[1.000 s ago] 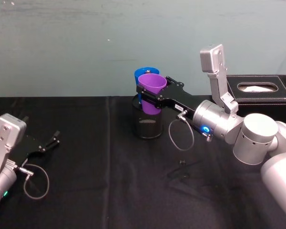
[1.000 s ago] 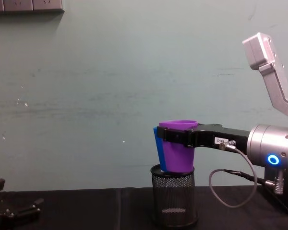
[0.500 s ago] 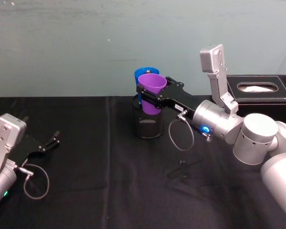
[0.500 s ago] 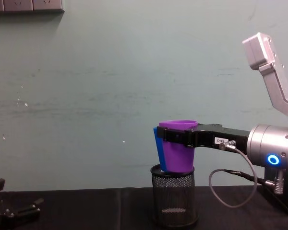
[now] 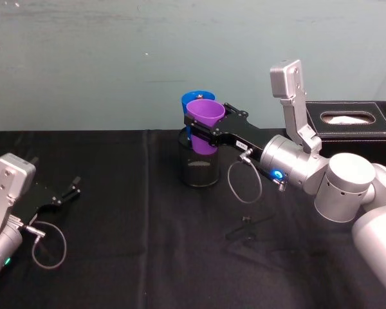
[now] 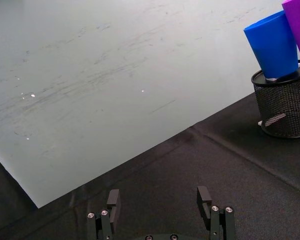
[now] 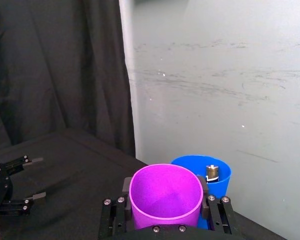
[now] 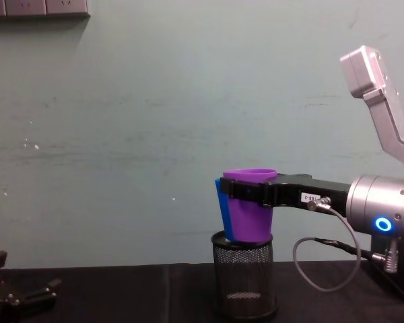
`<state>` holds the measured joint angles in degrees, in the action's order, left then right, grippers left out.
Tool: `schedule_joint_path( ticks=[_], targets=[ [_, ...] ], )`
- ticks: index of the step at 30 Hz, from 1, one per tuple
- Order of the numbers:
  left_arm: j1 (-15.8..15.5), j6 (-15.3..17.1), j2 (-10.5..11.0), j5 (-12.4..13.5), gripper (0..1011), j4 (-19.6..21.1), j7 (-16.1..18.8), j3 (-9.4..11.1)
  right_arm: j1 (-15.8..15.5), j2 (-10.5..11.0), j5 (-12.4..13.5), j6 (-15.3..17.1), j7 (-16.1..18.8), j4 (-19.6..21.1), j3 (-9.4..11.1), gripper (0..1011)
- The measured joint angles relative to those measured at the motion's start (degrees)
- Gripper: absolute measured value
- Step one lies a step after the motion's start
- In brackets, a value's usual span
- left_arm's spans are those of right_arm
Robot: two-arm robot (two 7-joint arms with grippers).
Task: Pick up one cup with a gripper and tap it against the other cup.
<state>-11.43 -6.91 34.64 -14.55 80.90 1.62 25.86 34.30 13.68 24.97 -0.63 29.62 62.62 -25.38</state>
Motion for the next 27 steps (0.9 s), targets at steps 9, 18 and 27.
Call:
schedule_joint_path(
  ticks=[9, 18, 27],
  targets=[
    [0.0, 0.0, 0.0, 0.0, 1000, 0.0, 0.0, 0.0, 0.0, 0.0, 0.0, 0.0, 0.0, 0.0, 0.0, 735],
    [0.0, 0.0, 0.0, 0.0, 1000, 0.0, 0.0, 0.0, 0.0, 0.0, 0.0, 0.0, 0.0, 0.0, 0.0, 735],
    [0.0, 0.0, 0.0, 0.0, 1000, 0.0, 0.0, 0.0, 0.0, 0.0, 0.0, 0.0, 0.0, 0.0, 0.0, 735]
  ],
)
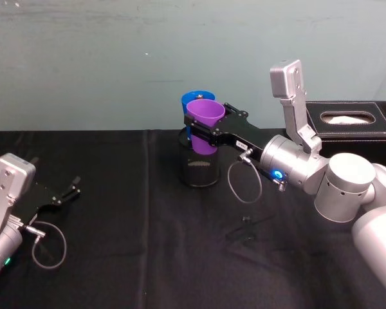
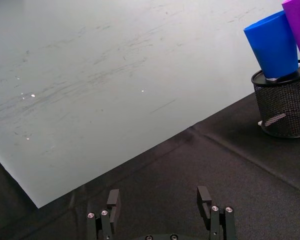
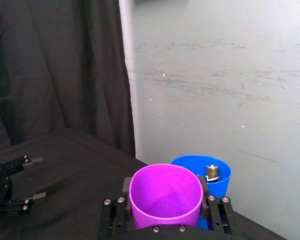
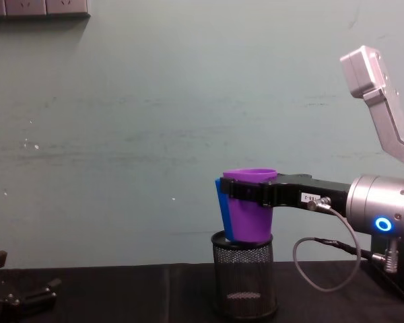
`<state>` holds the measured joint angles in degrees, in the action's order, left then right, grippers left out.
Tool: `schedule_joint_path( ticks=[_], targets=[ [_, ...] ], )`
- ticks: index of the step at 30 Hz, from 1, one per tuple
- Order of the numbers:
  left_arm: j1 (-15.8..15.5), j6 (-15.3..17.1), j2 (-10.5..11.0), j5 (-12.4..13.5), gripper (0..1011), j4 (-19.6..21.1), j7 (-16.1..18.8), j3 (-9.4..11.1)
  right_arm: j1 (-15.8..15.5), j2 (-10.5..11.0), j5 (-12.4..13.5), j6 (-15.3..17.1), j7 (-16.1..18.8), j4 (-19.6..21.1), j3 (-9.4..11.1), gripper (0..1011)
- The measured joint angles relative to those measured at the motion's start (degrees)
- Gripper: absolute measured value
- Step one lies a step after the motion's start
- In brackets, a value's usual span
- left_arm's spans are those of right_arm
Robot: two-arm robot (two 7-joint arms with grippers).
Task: Pick up one cup with a gripper and tap it against the other cup.
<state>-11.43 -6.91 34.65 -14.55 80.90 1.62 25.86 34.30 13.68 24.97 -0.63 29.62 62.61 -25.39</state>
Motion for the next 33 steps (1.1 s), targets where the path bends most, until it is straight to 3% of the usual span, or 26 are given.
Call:
schedule_joint_path(
  ticks=[33],
  targets=[
    [0.0, 0.0, 0.0, 0.0, 1000, 0.0, 0.0, 0.0, 0.0, 0.0, 0.0, 0.0, 0.0, 0.0, 0.0, 735]
  ],
)
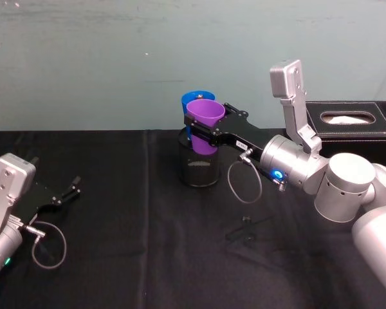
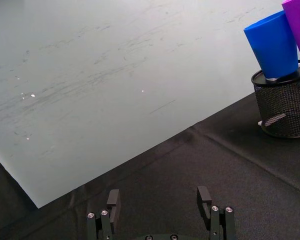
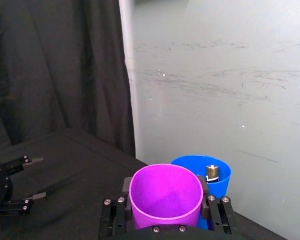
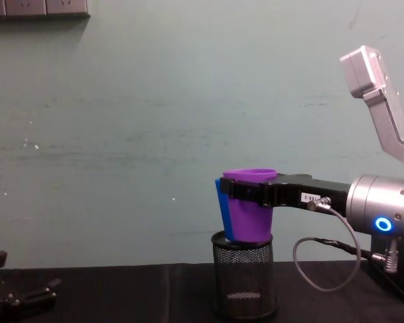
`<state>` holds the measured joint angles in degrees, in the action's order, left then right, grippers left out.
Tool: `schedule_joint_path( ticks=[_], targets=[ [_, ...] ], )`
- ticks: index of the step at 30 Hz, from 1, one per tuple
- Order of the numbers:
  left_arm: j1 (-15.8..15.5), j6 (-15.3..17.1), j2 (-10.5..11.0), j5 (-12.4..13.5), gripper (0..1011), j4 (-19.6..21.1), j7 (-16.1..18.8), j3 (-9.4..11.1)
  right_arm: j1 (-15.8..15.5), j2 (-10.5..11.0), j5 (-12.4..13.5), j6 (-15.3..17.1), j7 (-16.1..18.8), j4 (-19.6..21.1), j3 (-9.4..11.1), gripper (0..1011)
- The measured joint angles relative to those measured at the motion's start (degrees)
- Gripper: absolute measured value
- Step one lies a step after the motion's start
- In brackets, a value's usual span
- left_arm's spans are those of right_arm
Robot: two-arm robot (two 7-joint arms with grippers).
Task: Pick up one cup with a gripper and tap it against the other cup.
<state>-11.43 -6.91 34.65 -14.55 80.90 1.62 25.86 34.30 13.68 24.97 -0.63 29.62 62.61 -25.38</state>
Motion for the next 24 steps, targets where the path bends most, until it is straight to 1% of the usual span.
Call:
schedule_joint_path(
  ticks=[24],
  targets=[
    [0.0, 0.0, 0.0, 0.0, 1000, 0.0, 0.0, 0.0, 0.0, 0.0, 0.0, 0.0, 0.0, 0.0, 0.0, 735]
  ],
)
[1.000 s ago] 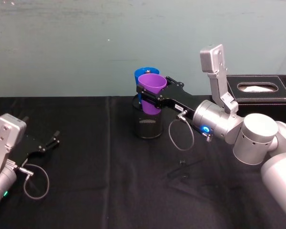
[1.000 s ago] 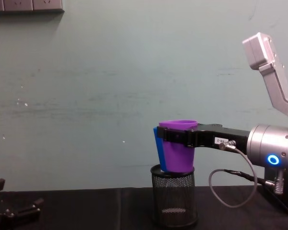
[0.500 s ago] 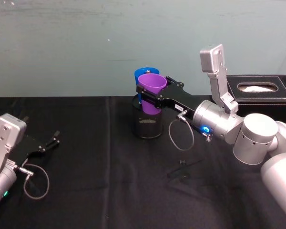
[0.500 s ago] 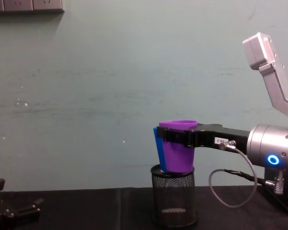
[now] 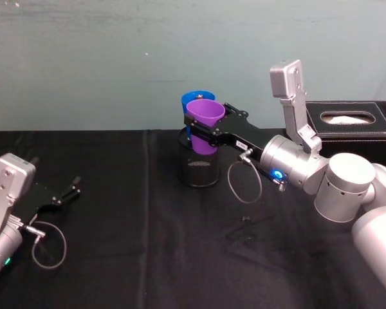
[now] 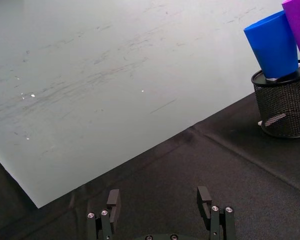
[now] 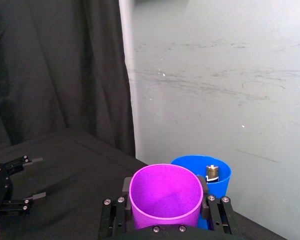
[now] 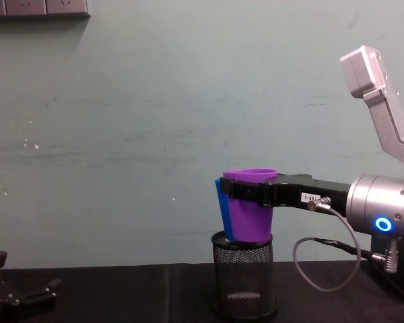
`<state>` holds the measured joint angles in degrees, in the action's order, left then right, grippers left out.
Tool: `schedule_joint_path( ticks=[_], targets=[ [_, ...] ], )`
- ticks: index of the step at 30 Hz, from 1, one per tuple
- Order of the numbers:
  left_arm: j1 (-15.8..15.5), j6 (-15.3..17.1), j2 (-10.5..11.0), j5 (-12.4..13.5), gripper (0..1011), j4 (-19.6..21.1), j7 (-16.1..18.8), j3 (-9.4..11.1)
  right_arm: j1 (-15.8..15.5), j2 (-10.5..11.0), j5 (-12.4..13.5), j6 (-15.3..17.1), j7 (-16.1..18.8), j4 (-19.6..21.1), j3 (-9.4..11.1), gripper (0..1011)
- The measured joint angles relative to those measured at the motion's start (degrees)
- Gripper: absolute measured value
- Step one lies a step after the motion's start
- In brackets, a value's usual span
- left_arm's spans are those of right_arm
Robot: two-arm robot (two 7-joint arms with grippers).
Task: Pick up one cup with a gripper and tap it against the other cup.
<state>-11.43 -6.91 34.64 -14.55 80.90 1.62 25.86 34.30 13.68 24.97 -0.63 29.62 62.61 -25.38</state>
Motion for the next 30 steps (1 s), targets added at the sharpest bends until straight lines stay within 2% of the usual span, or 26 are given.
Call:
schedule_joint_path(
  ticks=[30],
  targets=[
    [0.0, 0.0, 0.0, 0.0, 1000, 0.0, 0.0, 0.0, 0.0, 0.0, 0.0, 0.0, 0.0, 0.0, 0.0, 735]
  ],
)
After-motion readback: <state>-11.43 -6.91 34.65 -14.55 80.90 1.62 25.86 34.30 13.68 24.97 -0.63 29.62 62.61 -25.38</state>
